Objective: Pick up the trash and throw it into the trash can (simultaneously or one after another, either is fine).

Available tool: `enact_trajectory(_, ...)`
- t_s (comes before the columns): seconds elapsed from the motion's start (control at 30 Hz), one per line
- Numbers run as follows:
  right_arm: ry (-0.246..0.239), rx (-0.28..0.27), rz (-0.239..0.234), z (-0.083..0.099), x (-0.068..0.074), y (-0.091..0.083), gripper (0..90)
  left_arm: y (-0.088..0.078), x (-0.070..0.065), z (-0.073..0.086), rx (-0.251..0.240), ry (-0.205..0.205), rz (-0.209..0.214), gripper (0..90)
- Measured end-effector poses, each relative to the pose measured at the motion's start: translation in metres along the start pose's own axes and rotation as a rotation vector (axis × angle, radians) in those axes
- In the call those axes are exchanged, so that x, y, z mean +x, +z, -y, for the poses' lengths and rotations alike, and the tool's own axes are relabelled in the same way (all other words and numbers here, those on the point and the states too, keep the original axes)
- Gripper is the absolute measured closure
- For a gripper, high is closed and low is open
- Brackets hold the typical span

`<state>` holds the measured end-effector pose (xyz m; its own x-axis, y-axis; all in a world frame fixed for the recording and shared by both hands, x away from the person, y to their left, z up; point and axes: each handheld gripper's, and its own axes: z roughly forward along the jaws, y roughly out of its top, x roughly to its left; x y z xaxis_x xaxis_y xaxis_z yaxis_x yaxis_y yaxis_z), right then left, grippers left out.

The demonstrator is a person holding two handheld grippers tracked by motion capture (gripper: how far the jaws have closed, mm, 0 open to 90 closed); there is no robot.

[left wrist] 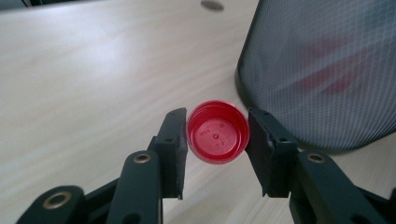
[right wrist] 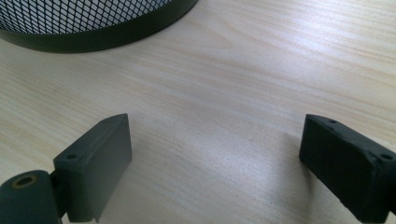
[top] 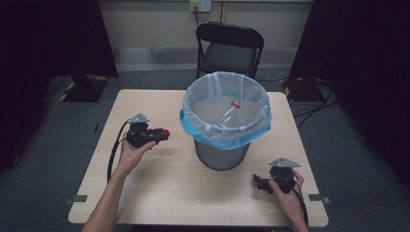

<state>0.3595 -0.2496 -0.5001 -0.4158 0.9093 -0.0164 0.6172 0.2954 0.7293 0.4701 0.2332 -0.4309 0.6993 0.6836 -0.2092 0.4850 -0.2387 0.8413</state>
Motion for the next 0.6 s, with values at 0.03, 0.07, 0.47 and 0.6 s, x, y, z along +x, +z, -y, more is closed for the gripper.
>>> enact_trajectory(0.03, 0.002, 0.001, 0.001, 0.000, 0.000, 0.000, 8.5, -0.002, -0.001, -0.003, -0.010, 0.006, 0.011, 59.2)
enact_trajectory(0.07, 0.001, 0.001, 0.001, 0.000, 0.000, 0.000, 8.5, -0.003, -0.003, -0.005, -0.015, 0.018, 0.007, 59.2)
enact_trajectory(0.47, 0.000, 0.000, 0.000, 0.000, 0.000, 0.000, 8.5, -0.015, -0.014, -0.029, -0.095, 0.040, 0.038, 59.2)
enact_trajectory(0.6, 0.002, 0.002, 0.001, 0.000, 0.000, 0.000, 8.5, -0.018, -0.016, -0.034, -0.099, 0.041, 0.032, 59.2)
